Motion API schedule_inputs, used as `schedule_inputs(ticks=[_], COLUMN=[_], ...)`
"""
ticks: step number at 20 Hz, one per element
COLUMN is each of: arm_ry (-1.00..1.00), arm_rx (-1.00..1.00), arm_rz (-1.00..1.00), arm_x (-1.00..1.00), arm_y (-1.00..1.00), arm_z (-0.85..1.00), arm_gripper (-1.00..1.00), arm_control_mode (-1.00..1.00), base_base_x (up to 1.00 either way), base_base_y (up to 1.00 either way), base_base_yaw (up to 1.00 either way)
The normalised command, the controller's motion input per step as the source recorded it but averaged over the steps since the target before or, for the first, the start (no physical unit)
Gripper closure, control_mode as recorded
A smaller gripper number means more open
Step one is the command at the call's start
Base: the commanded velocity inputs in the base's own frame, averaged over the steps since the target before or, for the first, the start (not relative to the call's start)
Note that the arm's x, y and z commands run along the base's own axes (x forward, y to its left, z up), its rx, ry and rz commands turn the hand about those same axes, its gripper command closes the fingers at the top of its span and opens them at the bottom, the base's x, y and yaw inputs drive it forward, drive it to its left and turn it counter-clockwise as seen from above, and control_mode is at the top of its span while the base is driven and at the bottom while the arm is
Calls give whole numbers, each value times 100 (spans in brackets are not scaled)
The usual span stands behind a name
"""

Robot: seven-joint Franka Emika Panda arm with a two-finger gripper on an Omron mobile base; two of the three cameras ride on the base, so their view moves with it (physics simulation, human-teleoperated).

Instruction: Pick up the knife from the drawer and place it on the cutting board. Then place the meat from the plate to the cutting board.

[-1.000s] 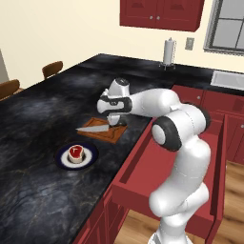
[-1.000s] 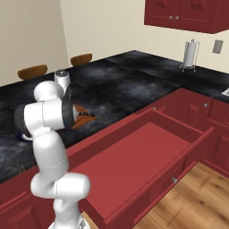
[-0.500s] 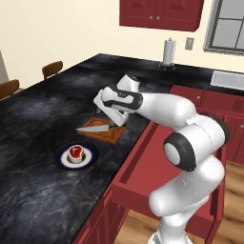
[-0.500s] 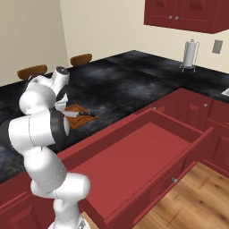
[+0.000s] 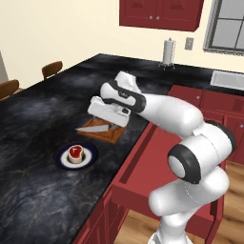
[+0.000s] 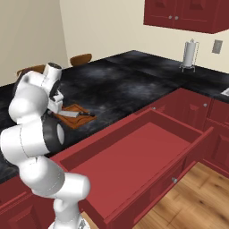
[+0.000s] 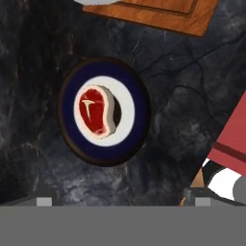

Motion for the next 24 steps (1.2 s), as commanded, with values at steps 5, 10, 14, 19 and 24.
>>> schedule_inputs(ticks=[5,10,14,19,24], arm_ry=[-1,-8,0,0,0], arm_rx=[-26,-18,1,0,-2], arm_rz=[0,1,0,1,0], arm_x=[-17,-12,-9,-2,-1], arm_y=[48,29,0,1,18], arm_z=[3,0,-9,-17,-32], arm_gripper=[-100,-100,-100,-100,-100], arm_control_mode=[-100,-100,-100,-100,-100], base_base_x=[0,0,0,0,0], base_base_y=[0,0,0,0,0], base_base_yaw=[0,0,0,0,0])
